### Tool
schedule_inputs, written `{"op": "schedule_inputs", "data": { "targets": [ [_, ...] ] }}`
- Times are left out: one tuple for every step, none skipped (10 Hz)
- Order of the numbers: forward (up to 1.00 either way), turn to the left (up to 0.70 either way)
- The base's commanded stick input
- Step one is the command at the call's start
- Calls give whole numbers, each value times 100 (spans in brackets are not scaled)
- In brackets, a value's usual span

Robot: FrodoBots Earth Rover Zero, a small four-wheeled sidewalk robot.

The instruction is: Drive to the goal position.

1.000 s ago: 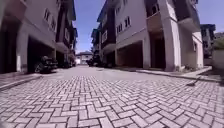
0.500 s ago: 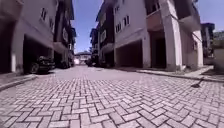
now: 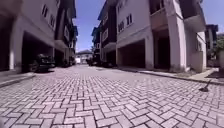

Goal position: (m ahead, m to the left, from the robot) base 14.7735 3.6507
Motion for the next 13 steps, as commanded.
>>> {"op": "schedule_inputs", "data": {
  "targets": [
    [50, 0],
    [50, 0],
    [50, 25],
    [50, 50],
    [50, 50],
    [50, 30],
    [50, 1],
    [50, 16],
    [50, 36],
    [50, 5],
    [50, 0],
    [50, 0],
    [50, 0]
  ]
}}
